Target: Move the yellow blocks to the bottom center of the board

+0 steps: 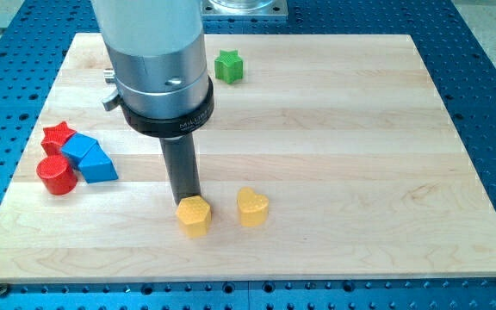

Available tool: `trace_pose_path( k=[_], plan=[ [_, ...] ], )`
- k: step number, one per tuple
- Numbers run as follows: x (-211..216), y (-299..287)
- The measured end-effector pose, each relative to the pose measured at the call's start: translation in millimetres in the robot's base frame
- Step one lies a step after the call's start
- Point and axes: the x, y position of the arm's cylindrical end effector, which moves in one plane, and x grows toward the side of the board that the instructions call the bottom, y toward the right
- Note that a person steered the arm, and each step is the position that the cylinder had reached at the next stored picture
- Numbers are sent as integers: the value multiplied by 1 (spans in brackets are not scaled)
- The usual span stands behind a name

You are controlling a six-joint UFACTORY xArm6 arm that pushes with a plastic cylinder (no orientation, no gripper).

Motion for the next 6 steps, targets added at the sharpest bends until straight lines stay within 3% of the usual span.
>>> trace_pose_path(
  k=[1,2,3,4,5,6],
  plan=[
    [9,-39],
    [-3,27],
    [-40,54],
    [-25,111],
    [9,83],
    [10,78]
  ],
)
